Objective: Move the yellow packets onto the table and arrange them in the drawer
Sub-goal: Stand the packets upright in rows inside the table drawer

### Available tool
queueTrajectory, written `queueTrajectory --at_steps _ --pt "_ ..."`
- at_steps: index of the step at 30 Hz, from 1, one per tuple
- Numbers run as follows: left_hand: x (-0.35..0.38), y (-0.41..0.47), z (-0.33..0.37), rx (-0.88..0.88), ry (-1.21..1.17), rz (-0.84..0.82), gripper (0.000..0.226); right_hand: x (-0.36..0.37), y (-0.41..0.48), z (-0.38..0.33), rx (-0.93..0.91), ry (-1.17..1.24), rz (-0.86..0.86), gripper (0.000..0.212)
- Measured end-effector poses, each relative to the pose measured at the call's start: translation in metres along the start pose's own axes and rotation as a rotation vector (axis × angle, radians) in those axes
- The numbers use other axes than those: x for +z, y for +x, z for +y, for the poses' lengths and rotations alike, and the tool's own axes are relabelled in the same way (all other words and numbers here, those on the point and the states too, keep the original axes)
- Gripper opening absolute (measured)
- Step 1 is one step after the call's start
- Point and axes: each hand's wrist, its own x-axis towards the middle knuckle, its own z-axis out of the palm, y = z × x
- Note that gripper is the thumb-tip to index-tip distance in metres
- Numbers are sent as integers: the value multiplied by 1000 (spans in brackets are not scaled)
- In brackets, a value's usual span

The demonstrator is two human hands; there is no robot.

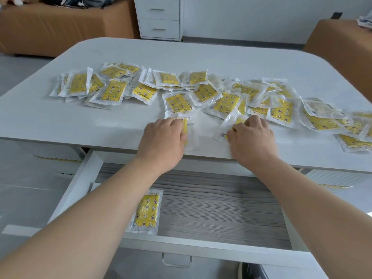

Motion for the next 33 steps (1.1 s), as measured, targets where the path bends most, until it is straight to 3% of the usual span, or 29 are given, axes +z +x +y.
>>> queueTrajectory --at_steps 4,9,13,17,19,21,24,28,33 --pt "-9 -7 -4 -48 39 -50 36 -10 -12 -9 96 184 -91 30" --pt "-14 -11 -2 -169 -202 -214 58 -18 -30 0 113 175 -255 77" --pt "-14 -10 -2 -183 -213 -212 67 -25 -32 4 69 205 -226 90" --pt "-21 -9 3 -284 -343 -182 87 -33 -29 3 95 469 -290 103" --pt "-28 -14 8 -267 -291 -215 85 -34 -30 5 85 504 -260 90" --pt "-35 -21 13 -179 -154 -265 64 -37 -34 5 20 481 -196 60" --pt "-42 -35 20 -176 -172 -477 40 -49 -42 -1 -55 478 -217 26" --pt "-22 -48 19 -188 -144 -801 37 -53 -52 -8 -178 382 -442 20" --pt "24 -46 0 -288 -216 -850 42 -32 -59 -13 -297 73 -700 22"
